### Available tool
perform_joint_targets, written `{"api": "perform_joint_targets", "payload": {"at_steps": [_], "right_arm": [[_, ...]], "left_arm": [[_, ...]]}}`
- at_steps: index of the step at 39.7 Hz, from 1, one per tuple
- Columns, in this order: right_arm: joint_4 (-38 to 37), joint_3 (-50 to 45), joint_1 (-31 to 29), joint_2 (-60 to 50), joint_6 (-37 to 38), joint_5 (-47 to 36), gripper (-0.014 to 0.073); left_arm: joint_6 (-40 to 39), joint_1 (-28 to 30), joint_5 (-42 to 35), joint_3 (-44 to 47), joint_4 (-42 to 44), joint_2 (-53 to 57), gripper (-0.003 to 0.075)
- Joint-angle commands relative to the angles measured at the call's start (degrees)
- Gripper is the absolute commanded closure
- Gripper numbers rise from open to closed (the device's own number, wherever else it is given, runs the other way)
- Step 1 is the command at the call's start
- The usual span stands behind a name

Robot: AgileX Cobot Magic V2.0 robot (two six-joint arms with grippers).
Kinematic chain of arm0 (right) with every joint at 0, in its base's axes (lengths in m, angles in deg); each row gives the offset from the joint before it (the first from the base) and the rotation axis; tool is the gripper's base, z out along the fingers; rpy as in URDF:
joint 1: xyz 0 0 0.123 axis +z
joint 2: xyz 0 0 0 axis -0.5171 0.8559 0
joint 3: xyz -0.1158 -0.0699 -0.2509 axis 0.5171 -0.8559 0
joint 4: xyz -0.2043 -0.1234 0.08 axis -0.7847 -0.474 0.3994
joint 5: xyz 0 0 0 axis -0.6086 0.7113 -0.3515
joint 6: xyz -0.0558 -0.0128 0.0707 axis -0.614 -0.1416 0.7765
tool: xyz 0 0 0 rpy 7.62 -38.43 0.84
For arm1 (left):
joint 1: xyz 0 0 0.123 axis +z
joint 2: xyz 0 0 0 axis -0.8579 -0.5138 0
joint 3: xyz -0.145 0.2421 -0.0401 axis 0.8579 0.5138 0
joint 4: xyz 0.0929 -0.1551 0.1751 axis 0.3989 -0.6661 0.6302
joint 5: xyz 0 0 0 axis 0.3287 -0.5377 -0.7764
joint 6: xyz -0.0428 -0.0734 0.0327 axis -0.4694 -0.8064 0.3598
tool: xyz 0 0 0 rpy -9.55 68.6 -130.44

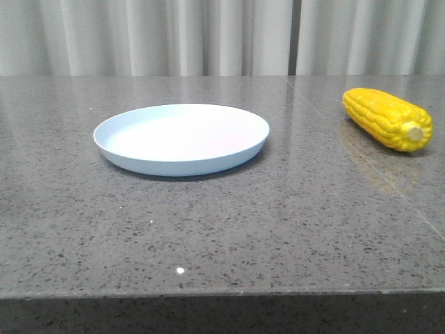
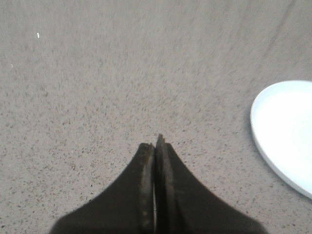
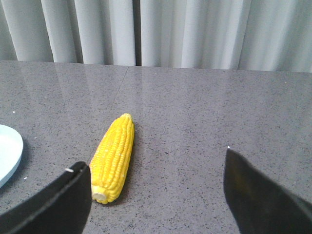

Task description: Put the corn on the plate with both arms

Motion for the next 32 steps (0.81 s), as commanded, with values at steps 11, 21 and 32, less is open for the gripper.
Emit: {"api": "perform_joint_targets", "payload": {"at_steps": [11,21,32], "right_arm": [[-0.5,2.0,-0.2,0.8,-0.5,-4.8,0.0013],[-0.5,2.0,-0.2,0.8,-0.5,-4.8,0.0013],[-0.5,2.0,-0.2,0.8,-0.5,-4.8,0.0013]], "left_arm": [[0.0,-0.5,-7.5,8.1,2.6,20.5,0.0741],[0.0,-0.5,-7.1,9.2,2.7,24.5,0.0741],[0.0,-0.5,-7.1,9.2,2.7,24.5,0.0741]]}}
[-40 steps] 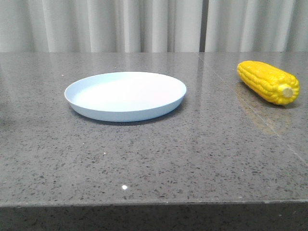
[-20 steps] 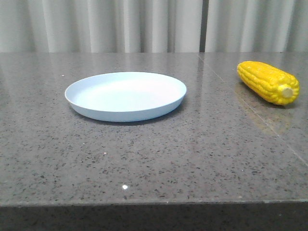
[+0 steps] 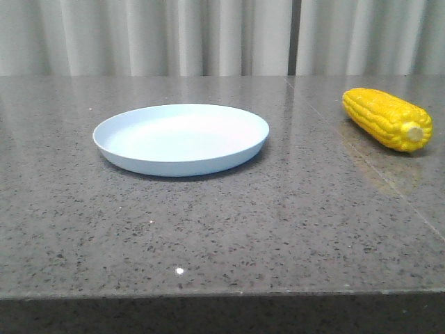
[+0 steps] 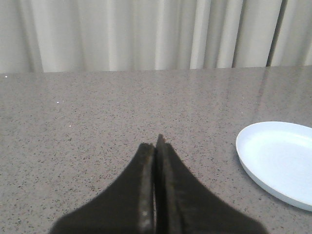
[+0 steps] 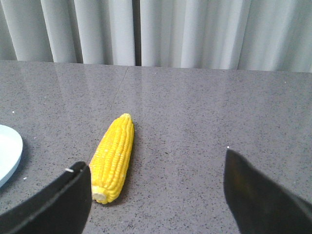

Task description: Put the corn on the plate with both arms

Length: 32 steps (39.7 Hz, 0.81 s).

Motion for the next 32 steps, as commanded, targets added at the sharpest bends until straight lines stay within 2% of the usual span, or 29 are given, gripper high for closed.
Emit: {"api": "perform_joint_targets", "payload": {"at_steps": [1,25,32], "right_arm": [[-0.5,2.0,-0.2,0.8,-0.5,-4.8,0.0013],[-0.4,2.1,-0.2,0.8,-0.5,-6.9,0.0013],[-0.4,7.7,-0.2,7.5,-0.5,-1.2,0.0013]], "left_arm": [[0.0,-0.3,-4.6,-1.5,0.1,-0.4,0.0741],[0.0,-0.3,-4.6,-1.5,0.1,-0.4,0.0741],[0.0,-0.3,-4.6,-1.5,0.1,-0.4,0.0741]]}}
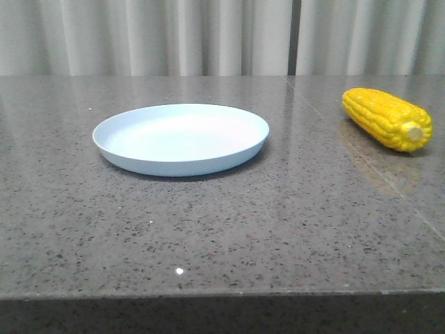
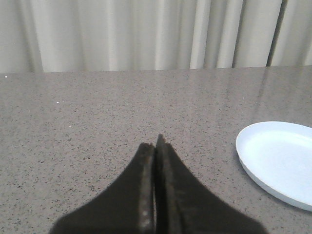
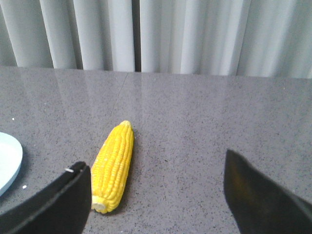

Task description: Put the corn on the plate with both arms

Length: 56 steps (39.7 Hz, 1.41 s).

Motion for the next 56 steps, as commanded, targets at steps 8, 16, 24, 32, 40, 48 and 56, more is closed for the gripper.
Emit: {"api": "perform_joint_targets", "payload": {"at_steps": [8,16,24,32,40,48,56], "right_arm": [[1.3,15.7,-0.2,20.5,-0.5,9.4,0.0013],[6.8,25.3,1.0,36.1,-0.5,15.8,0.0013],[9.3,32.3,4.8,48.4,-0.5,16.8,0.0013],[9.5,37.8,5.6,59.0,-0.5,17.8,0.0013],[9.5,40.2,5.6,65.4,-0.5,17.7,0.0014],[9.5,40.2,5.6,65.9,-0.5,18.1,0.0163],[9.5,40.2,5.6,65.7,-0.5,18.2,0.0441]], "left_arm": [[0.0,-0.3,-4.6,-1.5,0.1,-0.4,0.0741],[0.0,-0.3,-4.6,-1.5,0.1,-0.4,0.0741],[0.0,-0.3,-4.6,-1.5,0.1,-0.4,0.0741],[0.0,-0.3,-4.6,-1.5,0.1,-0.4,0.0741],[0.0,-0.3,-4.6,-1.5,0.1,-0.4,0.0741],[0.0,-0.3,-4.6,-1.5,0.1,-0.4,0.0741],[0.0,-0.3,-4.6,-1.5,0.1,-0.4,0.0741]]}}
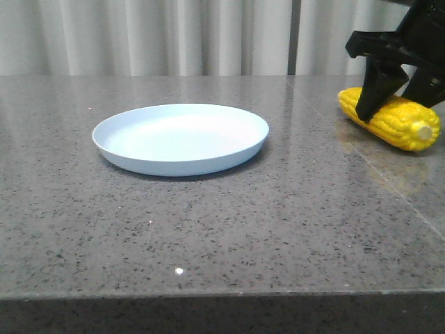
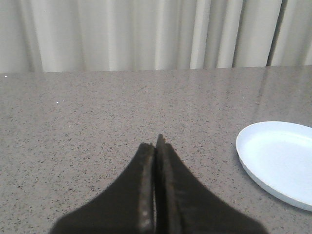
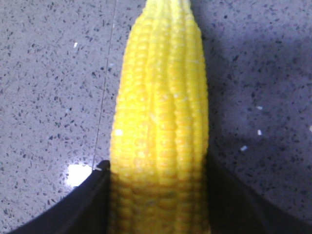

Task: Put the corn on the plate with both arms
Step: 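Close the right gripper around the yellow corn cob, then lift the corn with the right gripper and carry it over the plate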

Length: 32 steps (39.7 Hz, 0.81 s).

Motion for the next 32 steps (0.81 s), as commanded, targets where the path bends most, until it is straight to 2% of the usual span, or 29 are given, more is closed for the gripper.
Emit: {"api": "perform_joint_targets", "payload": {"at_steps": [1,8,14,22,32], "right_arm": [[1.0,2.0,0.1,-2.6,-0.5,-1.5,0.0456],[1.0,3.2,0.8,-4.7,0.3,0.7,0.0464],[-2.9,8.4,4.3,-5.4,9.5,5.8,0.0465],[-13.4,16.2,15.3,-3.6,22.7,7.0,0.0465],[-14.0,25.1,27.6,3.4,28.8,8.1,0.0465]], "left_arm": [[0.0,-0.3,-4.6,-1.5,0.1,-0.4,0.0741],[0.0,-0.3,-4.6,-1.5,0.1,-0.4,0.0741],[0.0,-0.3,-4.6,-1.5,0.1,-0.4,0.0741],[0.0,-0.3,-4.6,-1.5,0.1,-0.4,0.0741],[0.0,-0.3,-4.6,-1.5,0.1,-0.4,0.0741]]}}
